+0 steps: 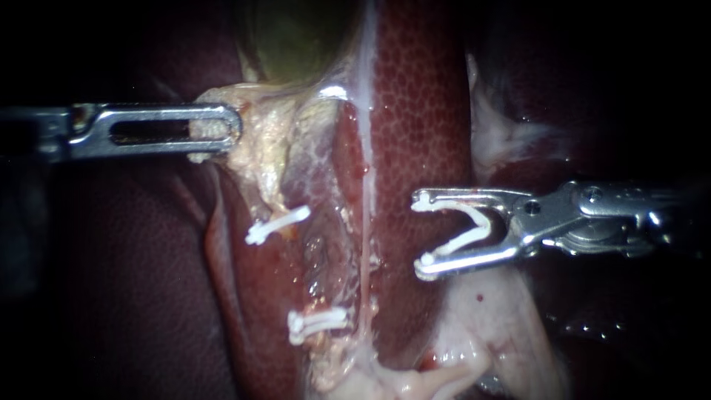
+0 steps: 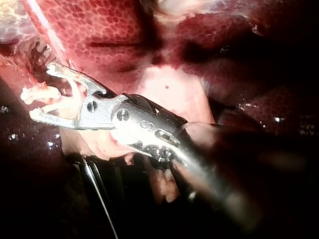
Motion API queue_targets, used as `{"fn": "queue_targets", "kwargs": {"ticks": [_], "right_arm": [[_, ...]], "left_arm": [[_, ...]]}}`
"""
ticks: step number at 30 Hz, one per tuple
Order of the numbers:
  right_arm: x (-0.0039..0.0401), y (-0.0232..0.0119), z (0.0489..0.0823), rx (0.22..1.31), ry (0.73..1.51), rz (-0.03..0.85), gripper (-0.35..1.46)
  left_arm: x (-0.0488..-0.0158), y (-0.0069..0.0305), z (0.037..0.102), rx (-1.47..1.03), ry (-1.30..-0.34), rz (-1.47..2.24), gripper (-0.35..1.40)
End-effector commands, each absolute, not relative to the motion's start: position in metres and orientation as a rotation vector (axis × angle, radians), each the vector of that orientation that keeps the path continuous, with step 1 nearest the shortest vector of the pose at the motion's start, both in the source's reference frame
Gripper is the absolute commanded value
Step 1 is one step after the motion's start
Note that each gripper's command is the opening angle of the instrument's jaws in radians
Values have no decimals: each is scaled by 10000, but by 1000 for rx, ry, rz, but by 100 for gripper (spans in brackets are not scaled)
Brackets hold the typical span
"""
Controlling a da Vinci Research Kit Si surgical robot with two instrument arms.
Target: Clipping first clip right tube
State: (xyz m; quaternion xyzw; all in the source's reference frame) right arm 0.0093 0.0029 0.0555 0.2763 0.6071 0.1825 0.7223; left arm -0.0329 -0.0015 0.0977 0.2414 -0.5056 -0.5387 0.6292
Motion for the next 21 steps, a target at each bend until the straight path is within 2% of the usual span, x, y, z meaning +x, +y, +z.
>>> {"fn": "queue_targets", "kwargs": {"ticks": [1, 7, 10, 16, 21], "right_arm": [[93, 29, 555, 610, 1341, 403, 60], [98, 19, 564, 602, 1339, 397, 60], [105, 10, 575, 604, 1307, 392, 60], [122, -14, 615, 620, 1212, 384, 60], [131, -29, 654, 660, 1188, 403, 60]], "left_arm": [[-329, -15, 978, 552, -1157, -1236, -35], [-329, -16, 979, 549, -1157, -1238, -35], [-329, -16, 979, 547, -1157, -1239, -35], [-329, -16, 980, 545, -1157, -1241, -35], [-329, -17, 982, 543, -1157, -1241, -35]]}}
